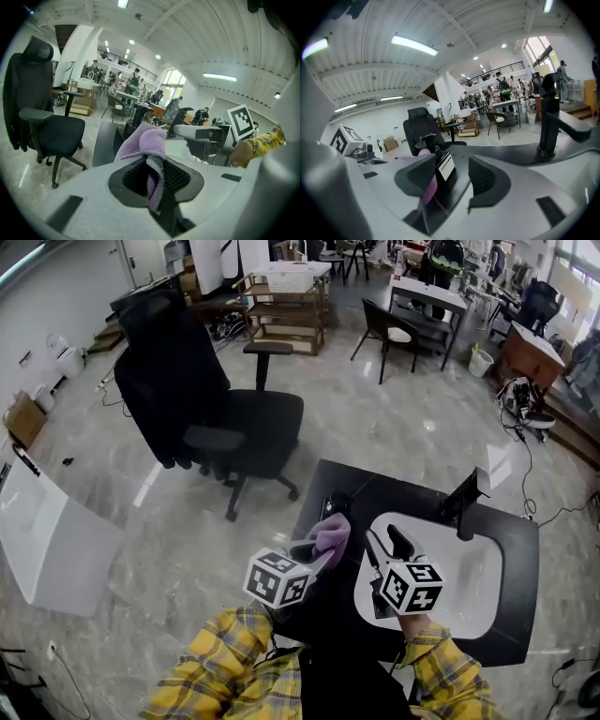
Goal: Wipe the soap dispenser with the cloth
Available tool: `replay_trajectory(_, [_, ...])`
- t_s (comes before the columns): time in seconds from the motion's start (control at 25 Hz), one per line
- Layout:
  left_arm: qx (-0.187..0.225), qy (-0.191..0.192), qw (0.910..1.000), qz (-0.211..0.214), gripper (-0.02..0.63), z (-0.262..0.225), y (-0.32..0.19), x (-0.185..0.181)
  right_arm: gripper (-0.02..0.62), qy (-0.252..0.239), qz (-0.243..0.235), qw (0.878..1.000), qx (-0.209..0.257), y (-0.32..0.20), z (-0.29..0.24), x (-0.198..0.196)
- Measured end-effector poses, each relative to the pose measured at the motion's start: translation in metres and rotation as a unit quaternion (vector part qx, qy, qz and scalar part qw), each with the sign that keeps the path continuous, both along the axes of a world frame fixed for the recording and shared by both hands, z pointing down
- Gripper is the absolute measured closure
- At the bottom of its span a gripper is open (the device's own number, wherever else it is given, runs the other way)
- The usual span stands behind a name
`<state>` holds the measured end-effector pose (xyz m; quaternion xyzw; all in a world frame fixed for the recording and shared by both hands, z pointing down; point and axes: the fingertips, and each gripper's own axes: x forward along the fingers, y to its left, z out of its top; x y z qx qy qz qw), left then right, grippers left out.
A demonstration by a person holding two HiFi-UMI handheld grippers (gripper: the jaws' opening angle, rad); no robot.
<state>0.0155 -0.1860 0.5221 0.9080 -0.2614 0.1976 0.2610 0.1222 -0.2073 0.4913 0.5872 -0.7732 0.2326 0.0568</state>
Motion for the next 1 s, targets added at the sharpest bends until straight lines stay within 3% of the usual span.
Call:
replay_trajectory(0.2, [-0.026, -0.007, 0.9996, 0.011, 0.541, 0.009, 0.002, 0.001, 0.385, 0.003, -0.002, 1.0, -0.002, 0.001, 0.002, 0.002])
replay_trajectory(0.48, [-0.109, 0.028, 0.9935, 0.017, 0.541, 0.018, -0.001, 0.003, 0.385, 0.013, -0.027, 1.0, 0.002, 0.0, 0.001, -0.003])
replay_trajectory(0.8, [-0.162, -0.002, 0.9845, 0.066, 0.541, 0.028, 0.001, 0.009, 0.386, 0.005, -0.043, 0.999, 0.0, -0.002, 0.001, -0.009])
replay_trajectory(0.92, [-0.176, -0.011, 0.9814, 0.075, 0.541, 0.033, 0.004, 0.01, 0.385, 0.021, -0.098, 0.995, 0.007, -0.004, -0.002, -0.019])
replay_trajectory(1.0, [-0.155, -0.008, 0.9853, 0.07, 0.541, 0.031, 0.006, 0.008, 0.385, 0.054, -0.16, 0.986, 0.015, -0.003, -0.004, -0.03])
